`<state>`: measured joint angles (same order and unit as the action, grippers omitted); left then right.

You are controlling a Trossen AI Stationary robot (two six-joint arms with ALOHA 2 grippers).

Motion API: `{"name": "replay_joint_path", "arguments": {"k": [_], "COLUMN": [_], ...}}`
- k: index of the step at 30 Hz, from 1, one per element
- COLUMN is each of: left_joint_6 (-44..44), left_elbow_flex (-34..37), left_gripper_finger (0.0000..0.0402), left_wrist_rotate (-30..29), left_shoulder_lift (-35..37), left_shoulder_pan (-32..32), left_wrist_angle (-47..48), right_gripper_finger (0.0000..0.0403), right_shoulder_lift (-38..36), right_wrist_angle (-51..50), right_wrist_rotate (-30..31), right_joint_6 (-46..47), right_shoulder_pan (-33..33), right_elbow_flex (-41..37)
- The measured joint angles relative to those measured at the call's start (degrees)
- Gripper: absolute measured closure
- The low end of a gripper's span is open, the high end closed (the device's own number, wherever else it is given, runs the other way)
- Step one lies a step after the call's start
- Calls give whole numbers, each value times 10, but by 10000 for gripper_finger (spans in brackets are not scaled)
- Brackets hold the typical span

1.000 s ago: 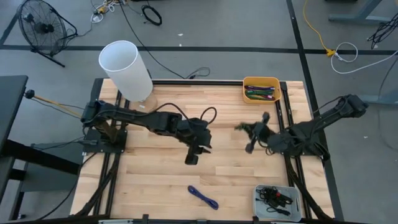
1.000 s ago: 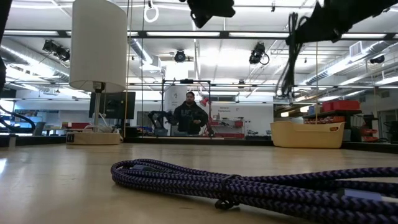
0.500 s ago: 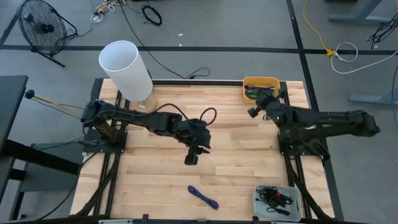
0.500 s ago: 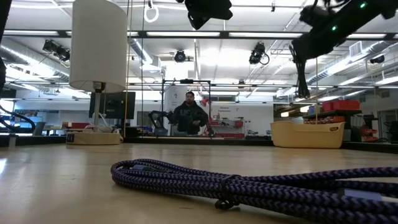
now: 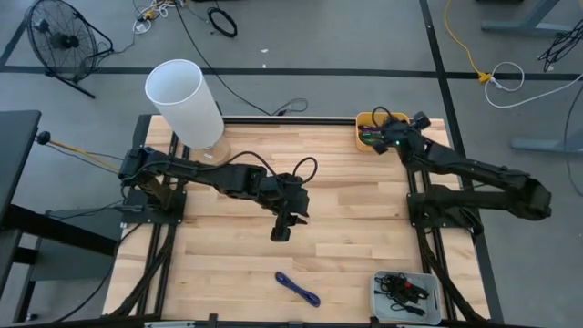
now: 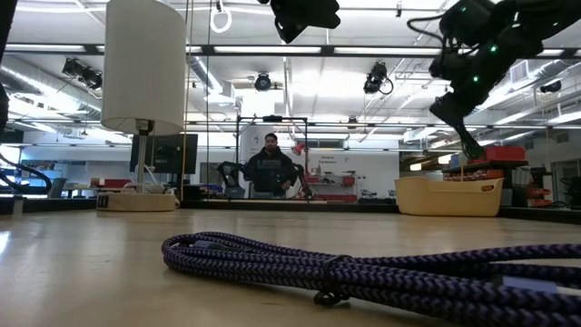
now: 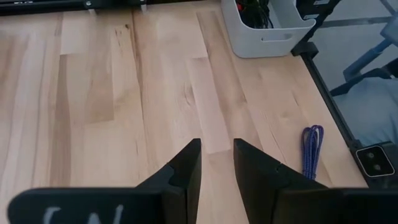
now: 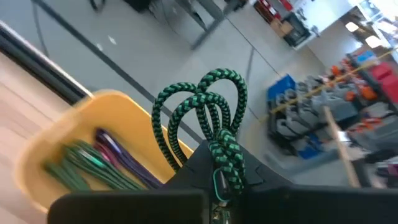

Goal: Pick & Place USB Port
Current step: Put the black and green USB cable into the yellow bin

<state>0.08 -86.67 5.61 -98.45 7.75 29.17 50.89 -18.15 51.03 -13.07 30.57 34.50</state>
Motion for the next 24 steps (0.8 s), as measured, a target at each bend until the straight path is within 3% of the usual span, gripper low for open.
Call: {"name": "replay_joint_path", "arguments": {"k": [11,17,24], "left_joint_6": [0,0,-10], "left_elbow_flex": [0,0,0], "left_gripper_finger": [303,303,303], "left_wrist_rotate": [0,0,0], "left_shoulder_lift": [0,0,0], "left_shoulder_pan": [1,2,3], "left_wrist_angle": [0,0,0], "right_gripper_finger": [388,388,372], "right_shoulder_lift": [100,119,133], "right_wrist_angle": [11,59,49], "right_wrist_rotate": [-2,-40,-30], "right_joint_6": [-51,-43,-50], "right_shoulder_pan": [49,67,85], "right_elbow_flex": [0,0,0]}}
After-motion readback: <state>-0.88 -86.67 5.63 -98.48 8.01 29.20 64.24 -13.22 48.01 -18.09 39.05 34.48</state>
